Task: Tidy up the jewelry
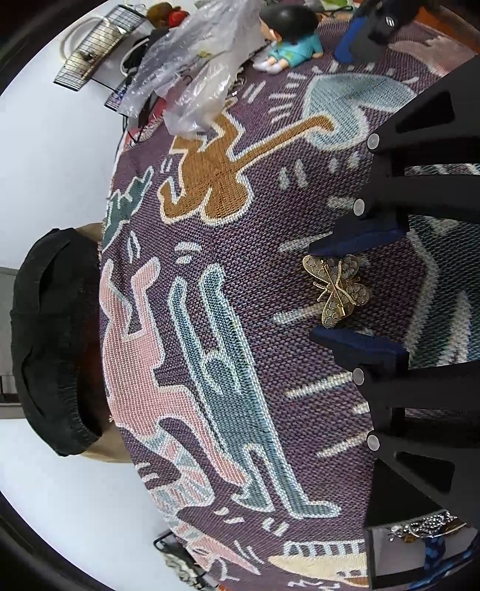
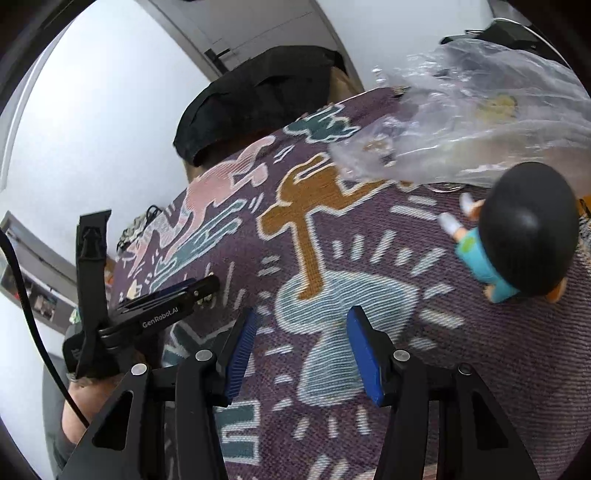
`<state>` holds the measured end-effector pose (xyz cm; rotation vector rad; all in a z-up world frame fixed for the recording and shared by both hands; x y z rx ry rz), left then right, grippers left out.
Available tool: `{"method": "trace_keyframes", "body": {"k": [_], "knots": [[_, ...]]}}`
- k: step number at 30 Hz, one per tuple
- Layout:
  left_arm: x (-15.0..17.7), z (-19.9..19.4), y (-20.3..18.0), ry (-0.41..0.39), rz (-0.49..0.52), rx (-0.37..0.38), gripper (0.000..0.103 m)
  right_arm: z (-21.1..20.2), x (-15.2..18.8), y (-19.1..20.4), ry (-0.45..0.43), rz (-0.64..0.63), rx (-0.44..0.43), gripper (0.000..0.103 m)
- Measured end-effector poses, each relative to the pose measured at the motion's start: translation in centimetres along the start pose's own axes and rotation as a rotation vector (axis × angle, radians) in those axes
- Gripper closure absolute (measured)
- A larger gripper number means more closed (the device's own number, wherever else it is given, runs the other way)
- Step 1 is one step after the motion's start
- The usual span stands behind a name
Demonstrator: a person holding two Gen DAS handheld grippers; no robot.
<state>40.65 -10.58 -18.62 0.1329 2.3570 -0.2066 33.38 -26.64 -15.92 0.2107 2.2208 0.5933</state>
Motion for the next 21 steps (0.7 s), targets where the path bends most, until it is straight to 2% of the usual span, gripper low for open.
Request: {"method": "trace_keyframes", "body": {"k": [6,10,21], "knots": [[-1.1,-2.9,0.8,-0.059,-0.028,0.020,0.062,1.0,0.8,2.4,0.029,-0.044,-0.028,0.050],[-1.7,-4.6,1.5,-0.089,-0.041,0.029,0.062,1.7,1.4,4.0,0.057,-0.073,-0.060,0.066],[-2.0,-8.0,4.1,-0.149,-0.086,0.027,0.062,3.1,3.7,7.0,0.123,-0.187,-0.071,0.071]]}}
Point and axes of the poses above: each gripper's, at about its wrist camera, not at the fingertips, and z roughly the way its jaws point, y to its left, x to its underside, the point moved 4 cm from there along z, roughly the way its jaws point, and after that the axes turned 15 degrees about -y, right-handed, at the moved point
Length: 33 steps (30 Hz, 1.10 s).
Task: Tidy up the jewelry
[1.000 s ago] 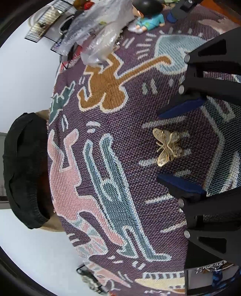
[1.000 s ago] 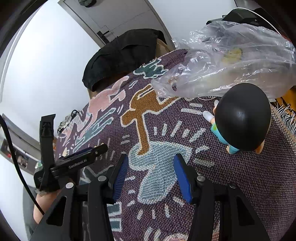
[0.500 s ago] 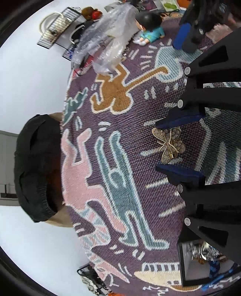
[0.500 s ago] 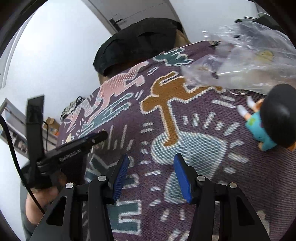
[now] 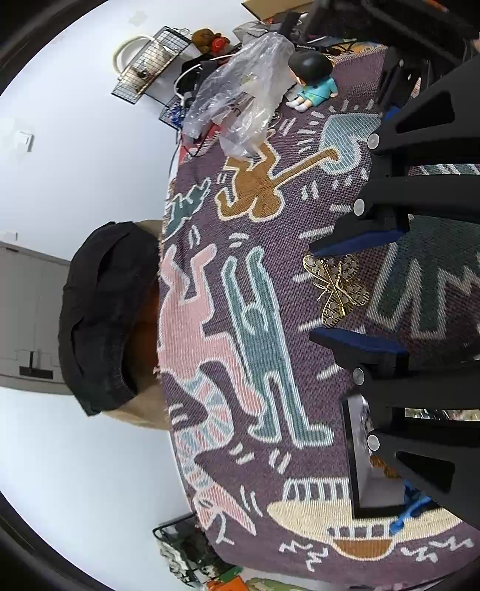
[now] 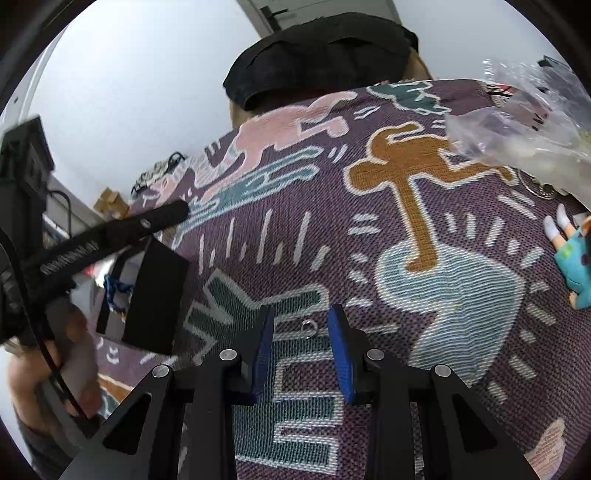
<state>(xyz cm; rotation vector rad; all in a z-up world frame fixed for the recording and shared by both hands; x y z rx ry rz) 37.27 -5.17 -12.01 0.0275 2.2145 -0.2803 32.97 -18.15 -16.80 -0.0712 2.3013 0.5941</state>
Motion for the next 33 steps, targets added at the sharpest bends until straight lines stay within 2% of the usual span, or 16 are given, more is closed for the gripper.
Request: {"method": "trace_keyframes", "body": {"k": [8,21,23,25,33], "knots": [[0.1,-3.2,2.8,-0.046,-0.050,-0.028,0.062,1.9,1.2,0.9,0.037,-0.126,0.063,0.071],[2.4,-6.5,6.0,-0.080,-0.142,-0.041,0.062,2.5,2.1,3.0,0.020,-0.364,0.082,0.071],[2.7,-6.6,6.3,-0.079,-0.147,-0.043,0.062,2.5,2.1,3.1,0.018,-0.379,0.079,0.074],[2.9,-6.7,6.5,-0.078,-0.147,-0.049,0.062,2.6,2.0,3.2,0.018,-0.385,0.065,0.089],[3.6,-6.8,7.5,-0.064,-0.157,-0.061,0.062,2.3,1.9,3.9,0.001,-0.372,0.044,0.090]]}}
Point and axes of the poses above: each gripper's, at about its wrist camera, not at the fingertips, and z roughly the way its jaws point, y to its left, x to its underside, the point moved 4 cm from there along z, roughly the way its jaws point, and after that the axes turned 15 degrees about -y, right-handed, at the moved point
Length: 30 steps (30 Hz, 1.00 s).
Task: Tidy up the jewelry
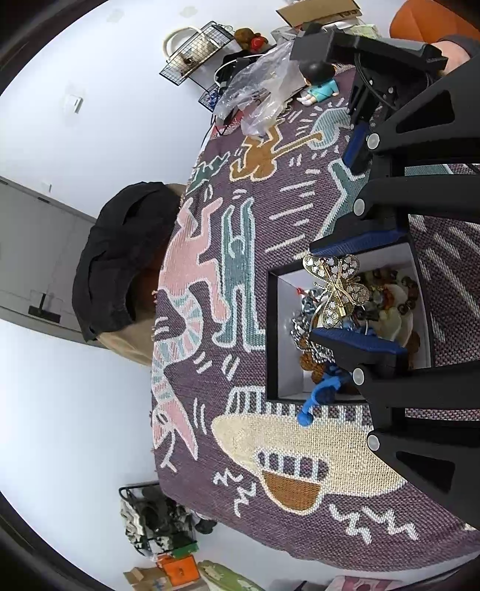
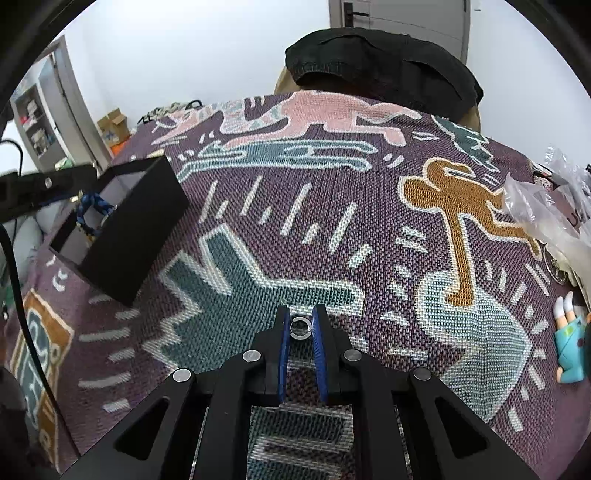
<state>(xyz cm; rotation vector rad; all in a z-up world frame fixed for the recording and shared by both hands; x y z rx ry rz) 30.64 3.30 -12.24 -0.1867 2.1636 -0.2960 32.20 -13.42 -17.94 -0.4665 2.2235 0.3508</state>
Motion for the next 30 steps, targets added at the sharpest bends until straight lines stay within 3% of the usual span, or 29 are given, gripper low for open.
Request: {"method": "trace_keyframes", "body": {"k": [5,7,9,11,19,30], "knots": [[-0.1,-0.1,0.6,0.018,-0.037,0.014,0.060,-0.9,-1.3,0.6,-0.037,0.016,-0.017,0.090],[-0.2,-0.2,0.8,0.024,-0.049,0.033,0.050,-1.4,-2.0,1.0,-0.054,0.018,-0.026,0.090],[-0.5,-0.8,1.0,0.003,-0.051,0.026,0.032,-1.8,-2.9,1.4,-0.071,0.022,-0.041,0.090],[-0.8,-1.5,1.4,-0.025,-0.056,0.022,0.027,-2.2,-3.7,2.1,-0.090,0.027,-0.062,0.090],[-0.9,-3.0,4.5,-0.047,-0.104,-0.027,0.027,-3.1,-6.7,5.9,-0.146,0.019,-0.155,0.090],[-0.5,-5.0,8.1,-0.065,-0.147,-0.079,0.027,-1.9,-9.1,10.9,-0.150,-0.036,-0.242,0.090]]}}
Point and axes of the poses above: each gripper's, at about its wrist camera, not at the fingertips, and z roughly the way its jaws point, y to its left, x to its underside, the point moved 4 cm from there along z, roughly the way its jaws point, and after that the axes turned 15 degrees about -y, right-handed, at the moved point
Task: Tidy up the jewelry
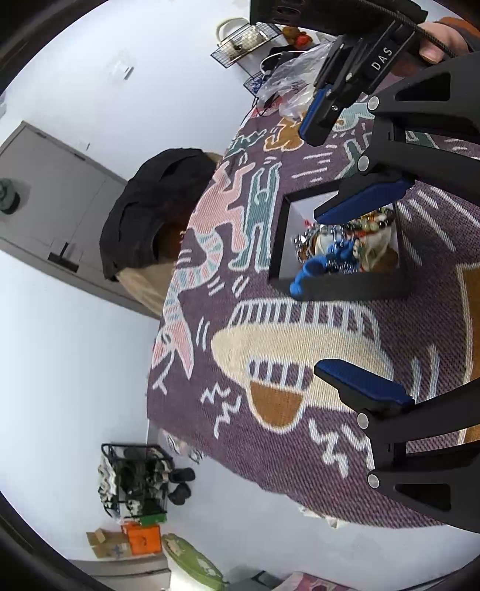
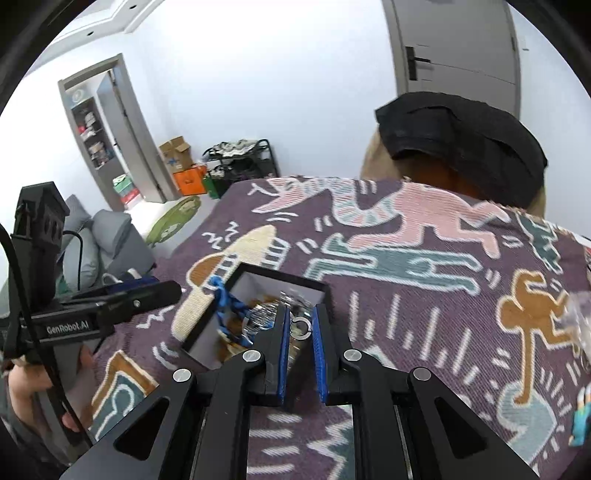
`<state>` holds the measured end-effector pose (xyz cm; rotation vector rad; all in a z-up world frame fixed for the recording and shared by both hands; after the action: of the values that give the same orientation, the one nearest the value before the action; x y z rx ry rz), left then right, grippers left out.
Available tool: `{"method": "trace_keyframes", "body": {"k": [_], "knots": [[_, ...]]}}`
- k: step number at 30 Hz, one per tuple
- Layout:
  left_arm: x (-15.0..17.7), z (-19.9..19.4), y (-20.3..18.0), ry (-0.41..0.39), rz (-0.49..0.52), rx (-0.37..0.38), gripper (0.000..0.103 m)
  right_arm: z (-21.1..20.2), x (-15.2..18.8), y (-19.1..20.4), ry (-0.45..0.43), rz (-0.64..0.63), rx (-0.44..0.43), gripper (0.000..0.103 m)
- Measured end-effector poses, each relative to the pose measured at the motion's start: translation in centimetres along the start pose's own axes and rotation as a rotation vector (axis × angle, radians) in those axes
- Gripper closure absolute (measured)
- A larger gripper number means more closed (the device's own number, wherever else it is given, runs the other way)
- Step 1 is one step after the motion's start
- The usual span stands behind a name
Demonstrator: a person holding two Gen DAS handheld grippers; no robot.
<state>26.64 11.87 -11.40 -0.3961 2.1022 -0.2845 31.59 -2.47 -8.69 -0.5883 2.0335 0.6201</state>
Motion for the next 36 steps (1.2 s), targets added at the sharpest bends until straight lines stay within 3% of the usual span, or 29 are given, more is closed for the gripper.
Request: {"method": "trace_keyframes", "body": {"k": [6,8,9,10,28,36], "knots": [[-0.1,-0.6,1.2,-0.008,-0.018,-0.010,0.027,1.5,-0.9,0.8,0.012,0.033,0.002,0.089],[-0.1,-0.6,1.4,-0.008,-0.019,-0.010,0.027,1.7,-1.1,0.6,0.014,0.076,-0.015,0.067],[-0.1,-0.6,1.4,-0.008,-0.018,-0.010,0.027,1.6,-1.1,0.5,0.014,0.094,-0.017,0.047],[-0.1,-0.7,1.4,-0.010,-0.018,-0.011,0.027,1.3,-1.1,0.3,-0.002,0.103,-0.008,0.042],[-0.3,-1.9,-1.2,-0.041,0.001,0.054,0.027,-3.6,0.7,-2.5,-0.004,0.166,0.088,0.042],[-0.7,-3.7,-3.3,-0.077,0.013,0.089,0.011,-6.7,1.5,-3.1,-0.019,0.246,0.118,0.039]]}}
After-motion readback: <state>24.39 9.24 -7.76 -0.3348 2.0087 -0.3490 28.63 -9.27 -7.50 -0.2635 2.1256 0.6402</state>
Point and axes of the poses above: each gripper's, at about its wrist camera, not at the fingertips, and z roughly the way its jaws point, y to its left, x to its underside, the point moved 4 cm from there along z, roughly the way its jaws point, and after that the axes turned 15 degrees about -y, right-handed, at the moved point
